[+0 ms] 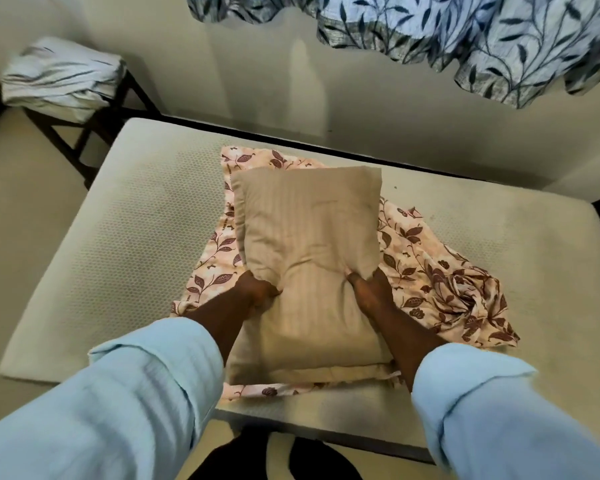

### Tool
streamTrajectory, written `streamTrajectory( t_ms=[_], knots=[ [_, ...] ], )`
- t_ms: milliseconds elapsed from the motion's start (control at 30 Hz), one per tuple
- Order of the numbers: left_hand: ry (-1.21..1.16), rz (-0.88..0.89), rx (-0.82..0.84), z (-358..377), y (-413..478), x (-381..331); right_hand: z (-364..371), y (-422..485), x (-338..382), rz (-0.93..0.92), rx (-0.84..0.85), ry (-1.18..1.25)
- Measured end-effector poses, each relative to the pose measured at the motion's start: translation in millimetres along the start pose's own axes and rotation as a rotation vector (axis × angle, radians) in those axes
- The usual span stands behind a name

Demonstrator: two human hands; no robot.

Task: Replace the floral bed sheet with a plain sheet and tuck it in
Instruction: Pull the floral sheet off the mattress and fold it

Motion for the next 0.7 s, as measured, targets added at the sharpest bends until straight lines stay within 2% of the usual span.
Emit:
streamTrajectory(
  t_ms=[100,333,633,700],
  knots=[
    [-0.029,0.008,-0.034,-28,43,22,26,-7,21,-0.033,0.02,-0.016],
    [-0.034,0.017,-0.067,-134,28,12,126,-28,59,-0.065,0.032,0.004],
    [0.029,-0.068,-0.152,-317,89,74,323,-89,103,-0.062,0.094,0.072],
    [0.018,-0.084,-0.225,-346,110,90,355,-98,111,-0.042,0.109,0.079]
  ],
)
Point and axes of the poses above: each hand's wrist, its own y-axis towards the middle knuckle, its own z-axis out of the palm, x = y × z, the point moved 2 cm from there along y, towards the middle knuckle, and after that the axes turned 9 degrees about y, right-handed, at the moved point
